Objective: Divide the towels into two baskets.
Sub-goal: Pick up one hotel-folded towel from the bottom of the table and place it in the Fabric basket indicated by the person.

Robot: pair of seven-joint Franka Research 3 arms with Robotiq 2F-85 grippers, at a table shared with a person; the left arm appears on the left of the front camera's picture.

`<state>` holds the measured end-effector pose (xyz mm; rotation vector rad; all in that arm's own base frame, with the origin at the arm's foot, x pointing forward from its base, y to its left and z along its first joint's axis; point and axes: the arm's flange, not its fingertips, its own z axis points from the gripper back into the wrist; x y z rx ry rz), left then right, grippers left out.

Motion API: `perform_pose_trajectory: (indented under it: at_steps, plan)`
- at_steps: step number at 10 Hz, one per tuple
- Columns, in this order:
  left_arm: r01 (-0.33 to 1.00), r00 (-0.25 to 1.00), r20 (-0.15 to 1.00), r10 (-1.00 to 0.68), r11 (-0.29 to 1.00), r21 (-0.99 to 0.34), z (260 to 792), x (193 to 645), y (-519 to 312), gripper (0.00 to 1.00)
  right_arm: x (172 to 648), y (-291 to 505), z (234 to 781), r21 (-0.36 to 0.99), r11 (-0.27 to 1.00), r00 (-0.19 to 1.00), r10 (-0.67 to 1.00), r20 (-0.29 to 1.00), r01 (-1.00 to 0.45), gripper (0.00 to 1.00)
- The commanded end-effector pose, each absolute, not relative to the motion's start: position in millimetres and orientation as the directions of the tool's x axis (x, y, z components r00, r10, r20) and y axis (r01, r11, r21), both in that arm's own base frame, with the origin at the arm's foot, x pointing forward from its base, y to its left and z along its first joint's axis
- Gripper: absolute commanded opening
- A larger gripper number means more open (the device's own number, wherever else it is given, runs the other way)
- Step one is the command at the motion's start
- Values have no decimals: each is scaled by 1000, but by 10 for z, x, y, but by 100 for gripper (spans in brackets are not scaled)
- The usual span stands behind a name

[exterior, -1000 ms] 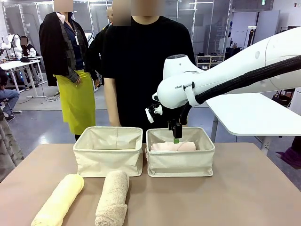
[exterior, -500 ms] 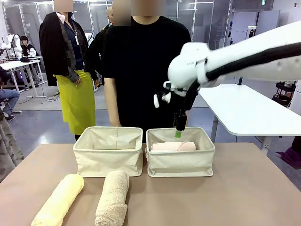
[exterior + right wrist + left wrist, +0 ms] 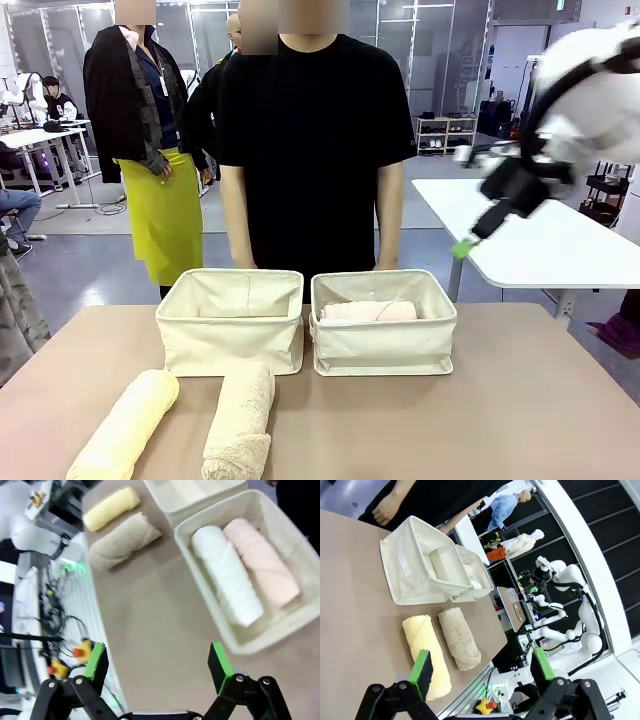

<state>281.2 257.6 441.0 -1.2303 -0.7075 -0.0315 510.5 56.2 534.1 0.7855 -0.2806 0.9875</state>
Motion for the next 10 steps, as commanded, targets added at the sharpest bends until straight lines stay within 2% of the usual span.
perform_pose_trajectory:
  at_steps: [1,4,8,10]
  plan:
    - [402,782,517,348,352,-845,4424,2778,2591,100,4821,-36,5219,571,277,626,485,611,-773,100]
    - [402,782,517,348,352,-845,4424,2778,2591,100,4401,-1138,4910,745,200,764,299,571,-636,100]
    - [402,782,517,348,352,-845,4424,2778,2591,100,3598,-2030,4300,841,150,854,110,509,-520,100]
    - [402,782,517,348,352,-845,4424,2778,2591,100,3376,-2237,3972,863,115,870,30,492,-492,100]
